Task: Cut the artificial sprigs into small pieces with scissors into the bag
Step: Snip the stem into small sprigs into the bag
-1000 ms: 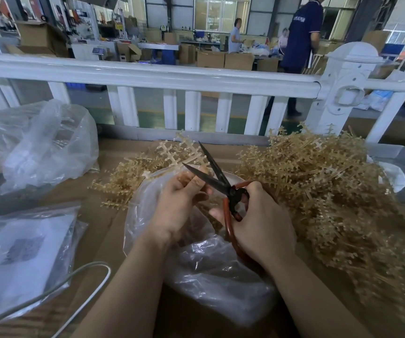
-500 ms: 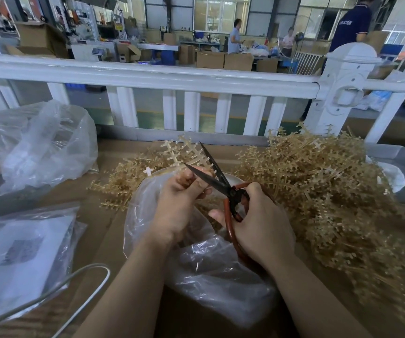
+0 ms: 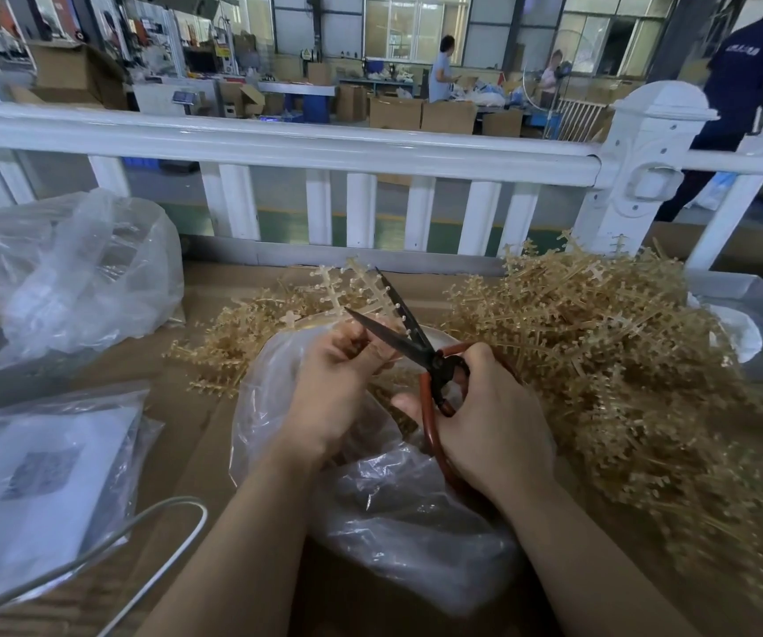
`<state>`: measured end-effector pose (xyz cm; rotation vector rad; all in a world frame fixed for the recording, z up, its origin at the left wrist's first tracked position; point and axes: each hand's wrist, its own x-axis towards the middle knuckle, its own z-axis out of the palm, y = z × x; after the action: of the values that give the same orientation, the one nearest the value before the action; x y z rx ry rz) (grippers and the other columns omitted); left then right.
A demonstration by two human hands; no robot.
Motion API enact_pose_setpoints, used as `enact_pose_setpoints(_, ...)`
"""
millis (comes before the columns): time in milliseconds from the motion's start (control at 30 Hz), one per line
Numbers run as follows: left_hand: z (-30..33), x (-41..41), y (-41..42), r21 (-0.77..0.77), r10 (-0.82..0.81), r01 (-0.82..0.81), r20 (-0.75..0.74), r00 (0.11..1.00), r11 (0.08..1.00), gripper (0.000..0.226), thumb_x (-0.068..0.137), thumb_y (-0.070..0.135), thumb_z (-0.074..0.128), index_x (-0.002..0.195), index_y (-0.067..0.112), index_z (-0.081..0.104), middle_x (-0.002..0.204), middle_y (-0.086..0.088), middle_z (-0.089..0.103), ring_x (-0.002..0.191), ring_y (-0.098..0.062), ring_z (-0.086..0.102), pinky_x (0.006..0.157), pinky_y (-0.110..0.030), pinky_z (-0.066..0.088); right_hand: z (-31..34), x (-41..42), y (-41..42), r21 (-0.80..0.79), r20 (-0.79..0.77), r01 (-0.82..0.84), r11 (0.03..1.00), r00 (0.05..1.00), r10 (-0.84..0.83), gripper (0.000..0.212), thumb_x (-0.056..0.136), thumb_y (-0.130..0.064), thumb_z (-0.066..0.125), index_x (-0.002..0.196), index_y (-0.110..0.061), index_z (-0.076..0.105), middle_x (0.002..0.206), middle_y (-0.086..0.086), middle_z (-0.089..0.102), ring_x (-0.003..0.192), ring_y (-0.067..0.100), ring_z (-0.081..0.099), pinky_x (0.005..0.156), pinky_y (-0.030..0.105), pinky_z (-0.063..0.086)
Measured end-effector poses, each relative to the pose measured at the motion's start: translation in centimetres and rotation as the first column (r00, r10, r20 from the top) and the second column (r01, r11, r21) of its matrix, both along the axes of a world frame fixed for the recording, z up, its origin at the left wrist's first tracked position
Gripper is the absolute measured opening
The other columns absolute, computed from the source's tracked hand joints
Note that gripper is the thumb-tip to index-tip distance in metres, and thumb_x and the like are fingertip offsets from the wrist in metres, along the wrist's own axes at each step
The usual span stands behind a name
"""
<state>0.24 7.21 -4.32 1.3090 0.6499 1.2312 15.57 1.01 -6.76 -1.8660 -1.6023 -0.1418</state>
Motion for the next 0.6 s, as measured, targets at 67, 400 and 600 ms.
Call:
enact_pose_setpoints(67,-0.2,-0.1,0.1,0.006,-0.001,0.001,-0.014,1.0,1.0,0.01,0.08,0.02,0.066,0.081,0.017,0.076,0.088,-0.008,0.077,0.084,-0.021,0.073,0.078,-0.03,0.058,0.0,0.0,0.0,0.003,0.001,0.0,1.0,1.0,0.0,0.069,0.062,-0.102,0.034,0.087,-0.038,0.028,0.079,-0.021,0.048,0.068,0.002,0.048,0.055,0.024,0.037)
enact_pose_setpoints(400,-0.9,0.2,0.7,-0.077,-0.086,0.095,0.106,0.991,0.993,0.007,0.084,0.013,0.068,0.088,0.009,0.072,0.106,-0.036,0.064,0.101,-0.048,0.06,0.084,-0.054,0.047,0.1,-0.1,-0.2,-0.013,-0.067,-0.001,1.0,0.998,0.0,0.075,0.057,-0.106,0.025,0.089,-0.039,0.031,0.081,-0.02,0.056,0.073,0.006,0.057,0.069,0.034,0.056)
enact_pose_setpoints(600,-1.1,0.4,0.6,-0.091,-0.089,0.102,0.132,0.987,0.991,0.011,0.082,0.015,0.065,0.082,0.017,0.076,0.092,-0.018,0.073,0.09,-0.035,0.068,0.089,-0.052,0.05,0.2,-0.2,-0.1,0.004,-0.043,-0.009,1.0,0.999,0.009,0.07,0.057,-0.104,0.03,0.087,-0.041,0.025,0.079,-0.023,0.049,0.071,0.005,0.053,0.064,0.031,0.048)
